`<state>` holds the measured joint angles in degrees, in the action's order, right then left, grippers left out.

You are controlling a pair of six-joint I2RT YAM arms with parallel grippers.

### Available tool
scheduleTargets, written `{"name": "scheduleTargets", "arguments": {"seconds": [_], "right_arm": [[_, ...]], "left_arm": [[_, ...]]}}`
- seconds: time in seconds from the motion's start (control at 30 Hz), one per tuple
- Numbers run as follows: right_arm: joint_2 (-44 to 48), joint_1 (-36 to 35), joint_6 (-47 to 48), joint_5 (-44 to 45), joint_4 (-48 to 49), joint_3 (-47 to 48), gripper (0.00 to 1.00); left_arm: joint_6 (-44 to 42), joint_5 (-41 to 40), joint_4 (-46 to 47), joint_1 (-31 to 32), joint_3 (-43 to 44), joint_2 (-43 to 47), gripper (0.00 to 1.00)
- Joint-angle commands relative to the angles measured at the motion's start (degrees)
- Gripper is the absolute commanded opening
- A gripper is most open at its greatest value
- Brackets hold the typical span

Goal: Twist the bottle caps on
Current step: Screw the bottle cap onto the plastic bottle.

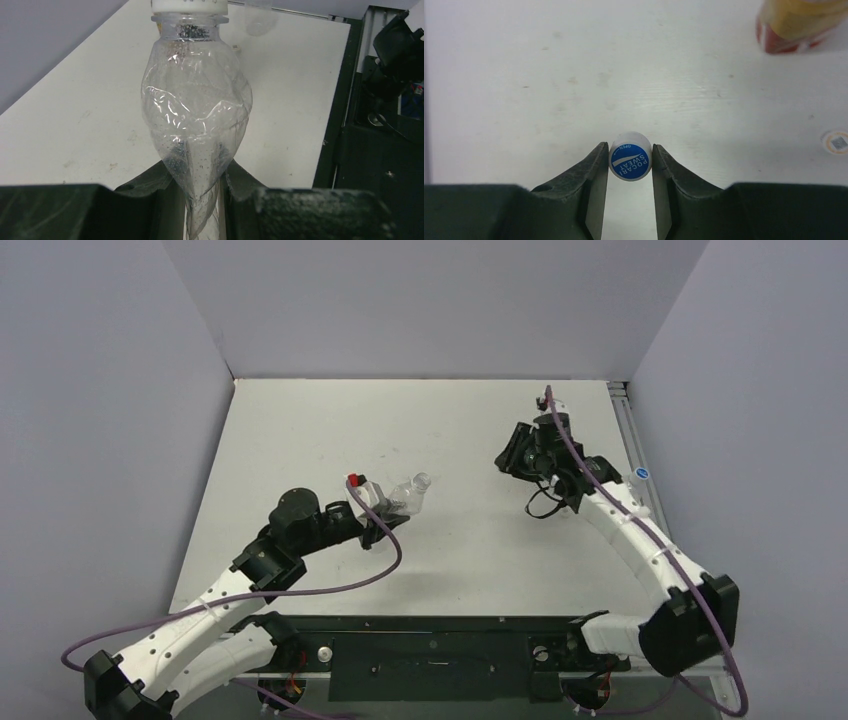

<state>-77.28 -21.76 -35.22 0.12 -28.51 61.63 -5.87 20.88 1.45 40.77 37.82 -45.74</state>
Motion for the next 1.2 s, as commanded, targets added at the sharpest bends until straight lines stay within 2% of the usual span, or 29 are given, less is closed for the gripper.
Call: {"name": "scheduleTargets", "arguments": {"seconds": [0.0,0.17,0.3,0.47,0.67,1.17], "right_arm": [[10.34,-1.72,0.05,-17.07,-4.54,5.71,0.01],[15.54,-4.85,-3.48,-29.22,-1.91,7.32,0.03],[17.52,-8.85,-6.76,-33.11,1.17,7.81,0.04],[17.24,-14.37,-8.18,-33.13,2.07,9.22,0.04],[17.52,-17.29,-9.43,-32.68,2.49,10.83,0.04],[19.44,-18.41,-8.02,-31.12,-2.48,12.67,0.04]], "left_arm": [[-2.64,9.33,0.53,-0.13,1.33,-1.36,0.0],[-3.77,12.99,-1.3,0.21,2.68,-2.05,0.0],[-4.21,14.21,-1.13,1.26,3.28,-1.31,0.0],[-4.8,14.22,-1.21,3.04,4.16,-1.42,0.0],[-5.49,14.01,-1.37,3.45,4.34,-1.25,0.0],[-6.7,14.71,-3.86,3.4,4.32,-0.25,0.0]]}}
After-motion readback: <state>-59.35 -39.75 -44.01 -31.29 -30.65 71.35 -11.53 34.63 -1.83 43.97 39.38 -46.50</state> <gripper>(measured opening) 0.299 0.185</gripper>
